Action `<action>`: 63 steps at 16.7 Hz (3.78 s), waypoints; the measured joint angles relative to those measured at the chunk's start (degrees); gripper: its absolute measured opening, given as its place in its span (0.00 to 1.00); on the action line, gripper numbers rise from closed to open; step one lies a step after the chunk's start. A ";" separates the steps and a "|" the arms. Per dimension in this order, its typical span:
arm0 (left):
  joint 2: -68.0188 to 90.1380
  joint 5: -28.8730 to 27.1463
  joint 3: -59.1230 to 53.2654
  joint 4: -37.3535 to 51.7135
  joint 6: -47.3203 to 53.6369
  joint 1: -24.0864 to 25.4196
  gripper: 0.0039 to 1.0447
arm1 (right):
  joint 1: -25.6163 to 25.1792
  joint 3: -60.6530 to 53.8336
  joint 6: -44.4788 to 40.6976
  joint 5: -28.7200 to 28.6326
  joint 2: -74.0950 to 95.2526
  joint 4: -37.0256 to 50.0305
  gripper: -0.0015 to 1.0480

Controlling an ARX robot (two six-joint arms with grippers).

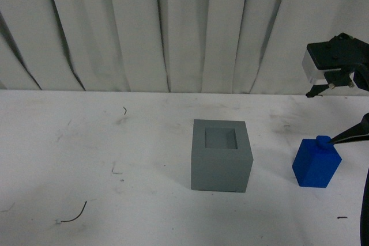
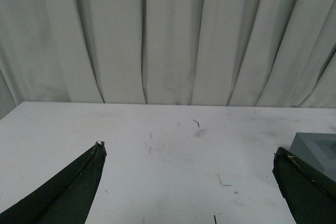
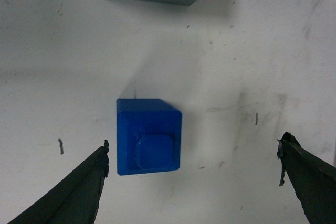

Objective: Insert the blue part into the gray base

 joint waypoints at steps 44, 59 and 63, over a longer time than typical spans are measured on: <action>0.00 -0.02 0.00 0.00 0.00 0.00 0.94 | 0.83 6.51 2.05 5.01 -2.56 -16.66 0.45; 0.00 -0.02 0.00 0.00 0.00 0.00 0.94 | 17.35 23.76 15.15 6.84 10.01 -20.55 0.45; 0.00 -0.02 0.00 0.00 0.02 0.00 0.94 | 17.73 26.62 15.69 7.39 11.13 -21.22 0.45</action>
